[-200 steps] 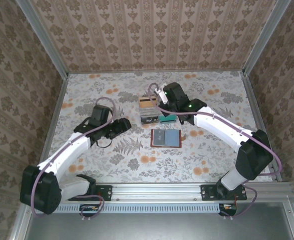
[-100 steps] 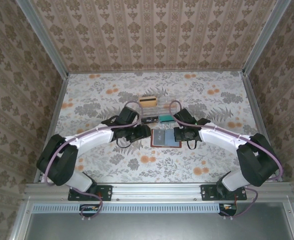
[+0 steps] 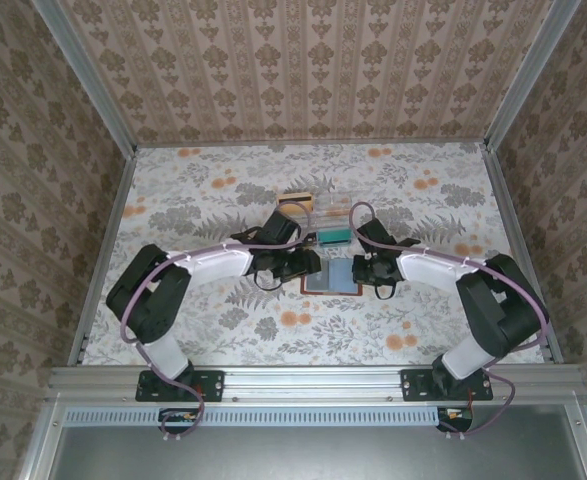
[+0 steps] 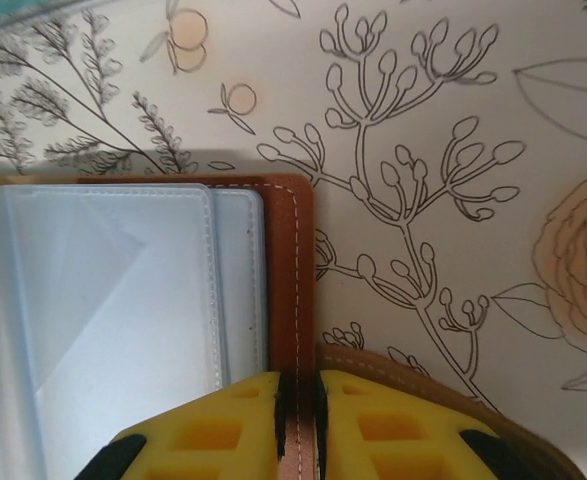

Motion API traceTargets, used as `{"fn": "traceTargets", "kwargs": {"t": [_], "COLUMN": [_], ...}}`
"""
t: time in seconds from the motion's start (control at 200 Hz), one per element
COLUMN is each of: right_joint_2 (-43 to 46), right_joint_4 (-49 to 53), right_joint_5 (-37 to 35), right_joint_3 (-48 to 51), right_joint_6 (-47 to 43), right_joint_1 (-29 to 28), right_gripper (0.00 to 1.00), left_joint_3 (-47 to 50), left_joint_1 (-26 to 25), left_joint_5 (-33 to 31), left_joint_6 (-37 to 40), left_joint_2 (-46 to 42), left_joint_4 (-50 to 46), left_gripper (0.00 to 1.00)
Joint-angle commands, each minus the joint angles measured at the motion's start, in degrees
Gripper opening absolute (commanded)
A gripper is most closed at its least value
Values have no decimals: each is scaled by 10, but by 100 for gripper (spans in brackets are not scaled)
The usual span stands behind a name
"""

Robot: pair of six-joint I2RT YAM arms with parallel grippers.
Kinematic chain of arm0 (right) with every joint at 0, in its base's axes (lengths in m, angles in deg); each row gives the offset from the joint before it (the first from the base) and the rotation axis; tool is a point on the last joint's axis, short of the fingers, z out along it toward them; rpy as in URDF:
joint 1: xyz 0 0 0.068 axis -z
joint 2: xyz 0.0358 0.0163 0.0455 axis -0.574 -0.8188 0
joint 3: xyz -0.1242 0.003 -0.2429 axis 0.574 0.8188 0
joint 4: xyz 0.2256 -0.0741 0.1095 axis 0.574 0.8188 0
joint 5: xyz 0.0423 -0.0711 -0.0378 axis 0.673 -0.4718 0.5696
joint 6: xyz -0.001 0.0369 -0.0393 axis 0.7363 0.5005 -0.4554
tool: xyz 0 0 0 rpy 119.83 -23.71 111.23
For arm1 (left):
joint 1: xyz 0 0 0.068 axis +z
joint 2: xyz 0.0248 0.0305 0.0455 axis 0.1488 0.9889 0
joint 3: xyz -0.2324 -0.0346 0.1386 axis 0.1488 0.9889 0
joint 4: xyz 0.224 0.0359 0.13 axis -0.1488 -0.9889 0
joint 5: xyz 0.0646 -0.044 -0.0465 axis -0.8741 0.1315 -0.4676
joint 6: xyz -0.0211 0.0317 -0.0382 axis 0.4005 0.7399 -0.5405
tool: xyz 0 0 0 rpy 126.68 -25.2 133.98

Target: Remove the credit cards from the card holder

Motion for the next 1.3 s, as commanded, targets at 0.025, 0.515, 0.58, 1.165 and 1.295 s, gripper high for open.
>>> {"fn": "traceTargets", "kwargs": {"t": [0.025, 0.515, 0.58, 1.165, 1.295], "right_joint_2": [-17, -18, -20, -32, -32], "right_joint_4": [-16, -24, -25, -34, -35], "right_joint_5": [19, 27, 30, 51, 51], "right_joint_3": [3, 19, 19, 23, 24], "right_joint_6": [6, 10, 9, 15, 16], "right_joint_1": [3, 3, 3, 0, 0], "right_gripper": [19, 19, 18, 18, 18], "left_joint_3": [-19, -22, -22, -17, -23], "left_joint_1": [-4, -5, -6, -9, -10], "left_joint_5": [9, -11, -14, 69, 77], "left_joint_6": [0, 8, 8, -15, -14], "left_joint_2": [20, 40, 38, 61, 67], "left_joint_4": [-4, -41, -45, 72, 72], "left_gripper": [51, 47, 47, 50, 56]}}
